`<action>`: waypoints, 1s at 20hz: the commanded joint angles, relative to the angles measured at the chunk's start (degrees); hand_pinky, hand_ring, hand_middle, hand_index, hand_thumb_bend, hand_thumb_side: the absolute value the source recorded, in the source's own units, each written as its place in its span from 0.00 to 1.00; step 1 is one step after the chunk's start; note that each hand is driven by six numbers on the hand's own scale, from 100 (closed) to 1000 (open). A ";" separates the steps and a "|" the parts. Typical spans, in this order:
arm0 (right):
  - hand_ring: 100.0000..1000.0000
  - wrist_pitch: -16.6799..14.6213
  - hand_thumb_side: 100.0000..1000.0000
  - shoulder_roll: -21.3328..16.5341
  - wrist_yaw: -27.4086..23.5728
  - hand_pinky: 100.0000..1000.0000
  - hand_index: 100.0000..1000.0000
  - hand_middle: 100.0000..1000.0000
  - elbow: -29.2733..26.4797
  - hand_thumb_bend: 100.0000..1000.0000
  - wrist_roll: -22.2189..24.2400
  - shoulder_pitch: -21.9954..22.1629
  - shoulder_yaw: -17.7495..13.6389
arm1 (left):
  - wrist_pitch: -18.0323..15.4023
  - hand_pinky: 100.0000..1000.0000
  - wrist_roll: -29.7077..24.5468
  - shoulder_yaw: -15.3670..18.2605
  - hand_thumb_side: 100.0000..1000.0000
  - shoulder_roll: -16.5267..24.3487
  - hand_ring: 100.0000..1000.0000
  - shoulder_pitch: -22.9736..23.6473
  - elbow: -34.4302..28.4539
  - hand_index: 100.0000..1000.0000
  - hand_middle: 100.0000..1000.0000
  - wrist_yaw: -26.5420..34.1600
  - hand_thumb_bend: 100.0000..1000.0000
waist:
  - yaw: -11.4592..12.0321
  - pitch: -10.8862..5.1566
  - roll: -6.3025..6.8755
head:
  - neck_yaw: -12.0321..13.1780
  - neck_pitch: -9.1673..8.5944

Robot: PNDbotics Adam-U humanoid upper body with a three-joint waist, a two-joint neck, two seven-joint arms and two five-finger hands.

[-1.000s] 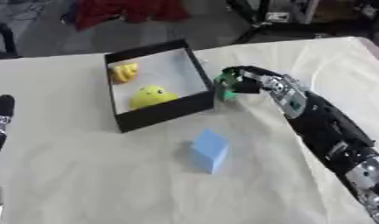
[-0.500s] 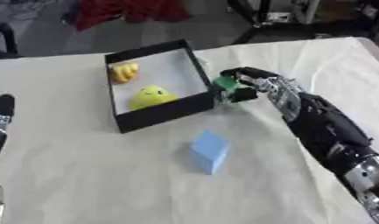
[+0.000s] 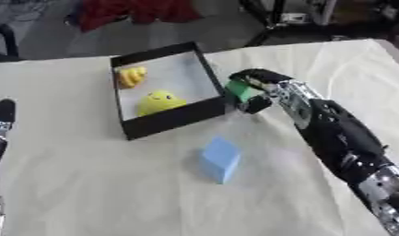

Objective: Pick up objects on the table and place them in the box.

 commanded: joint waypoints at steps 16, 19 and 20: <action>0.76 3.06 0.11 -5.98 -15.42 0.75 0.57 0.35 -12.42 0.00 -1.08 -3.95 -1.39 | -0.05 0.63 0.11 0.39 0.66 1.07 0.55 -0.32 -0.94 0.78 0.56 -0.19 0.76 | -0.41 -0.66 0.36 | 0.07 -0.10; 0.76 2.56 0.15 -4.63 -18.35 0.75 0.58 0.36 -12.47 0.00 1.10 -4.21 -0.62 | -0.08 0.63 0.01 0.28 0.65 1.00 0.54 -0.42 -0.93 0.78 0.56 -0.19 0.76 | -0.10 -0.68 0.37 | -0.15 -0.10; 0.77 2.39 0.18 -4.05 -19.30 0.75 0.58 0.36 -12.44 0.00 1.96 -4.31 -0.30 | -0.09 0.63 -0.03 0.24 0.65 0.97 0.54 -0.48 -0.92 0.78 0.56 -0.19 0.76 | 0.06 -0.67 0.40 | -0.28 -0.10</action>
